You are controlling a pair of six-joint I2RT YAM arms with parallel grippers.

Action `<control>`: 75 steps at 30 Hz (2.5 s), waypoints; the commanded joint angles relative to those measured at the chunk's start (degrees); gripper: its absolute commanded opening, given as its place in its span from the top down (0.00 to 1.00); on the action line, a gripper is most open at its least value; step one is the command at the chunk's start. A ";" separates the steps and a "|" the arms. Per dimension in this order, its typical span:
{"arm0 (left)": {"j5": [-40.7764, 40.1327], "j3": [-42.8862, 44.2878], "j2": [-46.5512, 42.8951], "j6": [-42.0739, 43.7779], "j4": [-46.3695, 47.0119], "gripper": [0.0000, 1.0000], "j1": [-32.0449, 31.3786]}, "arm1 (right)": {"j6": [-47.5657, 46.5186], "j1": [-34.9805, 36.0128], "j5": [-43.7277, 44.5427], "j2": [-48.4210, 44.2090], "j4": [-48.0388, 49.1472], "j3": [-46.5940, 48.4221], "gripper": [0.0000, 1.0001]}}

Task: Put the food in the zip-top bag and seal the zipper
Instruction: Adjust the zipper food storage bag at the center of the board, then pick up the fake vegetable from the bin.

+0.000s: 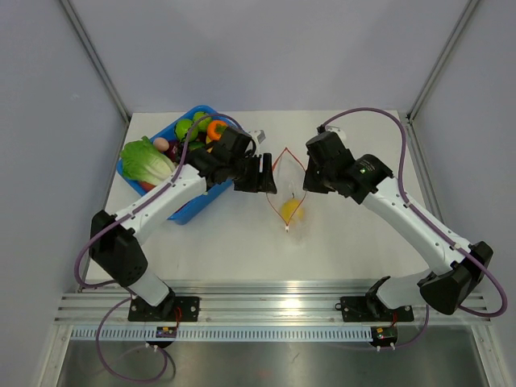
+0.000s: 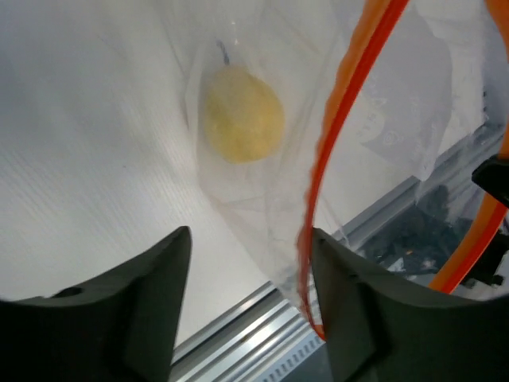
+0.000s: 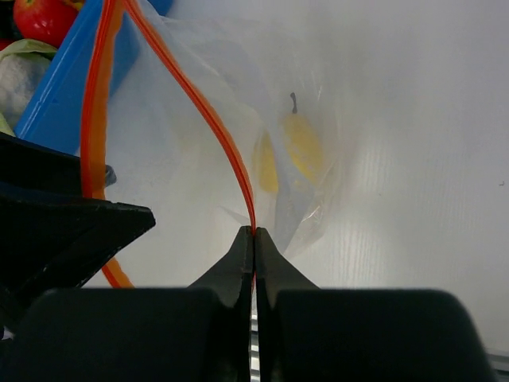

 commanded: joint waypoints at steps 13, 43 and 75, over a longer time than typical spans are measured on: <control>-16.85 18.75 -7.02 6.70 -19.77 0.15 17.52 | 0.97 0.48 -4.28 -0.10 5.35 1.99 1.00; -17.66 5.38 -0.70 -3.25 -7.56 0.01 47.62 | -2.89 0.48 -8.67 1.57 5.00 1.90 1.00; -7.22 6.01 -26.00 8.18 1.03 1.00 29.28 | -0.88 0.48 -11.66 5.87 8.16 2.69 1.00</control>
